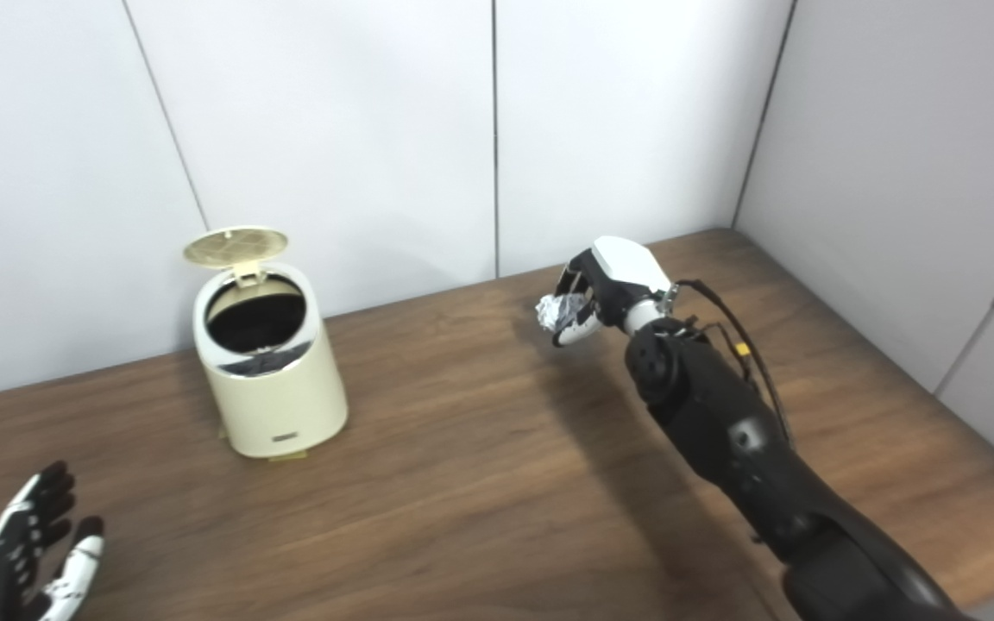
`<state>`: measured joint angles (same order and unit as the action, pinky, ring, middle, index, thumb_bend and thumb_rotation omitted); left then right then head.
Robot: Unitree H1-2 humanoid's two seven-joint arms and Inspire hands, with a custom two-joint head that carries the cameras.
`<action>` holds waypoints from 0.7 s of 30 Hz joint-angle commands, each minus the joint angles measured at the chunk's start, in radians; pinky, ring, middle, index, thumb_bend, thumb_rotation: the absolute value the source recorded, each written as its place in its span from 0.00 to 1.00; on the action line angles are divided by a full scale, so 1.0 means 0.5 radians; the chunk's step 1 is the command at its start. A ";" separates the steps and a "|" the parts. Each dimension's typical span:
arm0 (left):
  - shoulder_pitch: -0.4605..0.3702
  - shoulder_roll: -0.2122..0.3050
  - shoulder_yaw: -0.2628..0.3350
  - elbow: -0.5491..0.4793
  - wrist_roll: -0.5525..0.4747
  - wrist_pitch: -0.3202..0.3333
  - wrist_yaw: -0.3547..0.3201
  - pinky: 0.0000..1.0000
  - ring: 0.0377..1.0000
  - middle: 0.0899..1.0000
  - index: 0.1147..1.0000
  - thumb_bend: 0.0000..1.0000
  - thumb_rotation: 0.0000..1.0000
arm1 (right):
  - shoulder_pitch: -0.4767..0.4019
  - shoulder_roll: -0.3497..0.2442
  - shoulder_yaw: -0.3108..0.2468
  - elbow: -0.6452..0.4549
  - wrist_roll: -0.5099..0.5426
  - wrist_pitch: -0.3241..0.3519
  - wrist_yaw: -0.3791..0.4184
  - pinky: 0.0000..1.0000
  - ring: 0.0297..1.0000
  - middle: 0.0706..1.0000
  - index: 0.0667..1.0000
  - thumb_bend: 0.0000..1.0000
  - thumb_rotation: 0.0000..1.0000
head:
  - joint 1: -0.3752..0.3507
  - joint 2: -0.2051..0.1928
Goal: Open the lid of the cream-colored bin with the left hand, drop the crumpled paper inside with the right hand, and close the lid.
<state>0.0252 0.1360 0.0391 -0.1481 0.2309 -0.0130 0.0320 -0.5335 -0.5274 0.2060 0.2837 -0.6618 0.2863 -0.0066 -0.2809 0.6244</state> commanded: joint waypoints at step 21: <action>0.029 -0.111 -0.081 0.087 0.090 -0.171 0.138 0.88 0.89 0.89 0.93 0.47 0.56 | 0.044 0.482 0.068 -1.176 -0.073 -0.113 0.210 0.33 0.37 0.48 0.48 0.50 0.00 | 0.425 -0.100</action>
<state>0.0415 0.1121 0.0158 -0.1306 0.2584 -0.0665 0.0791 -0.4483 -0.2889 0.2439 -0.2732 -0.6968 0.2785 0.1208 -0.0767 0.5768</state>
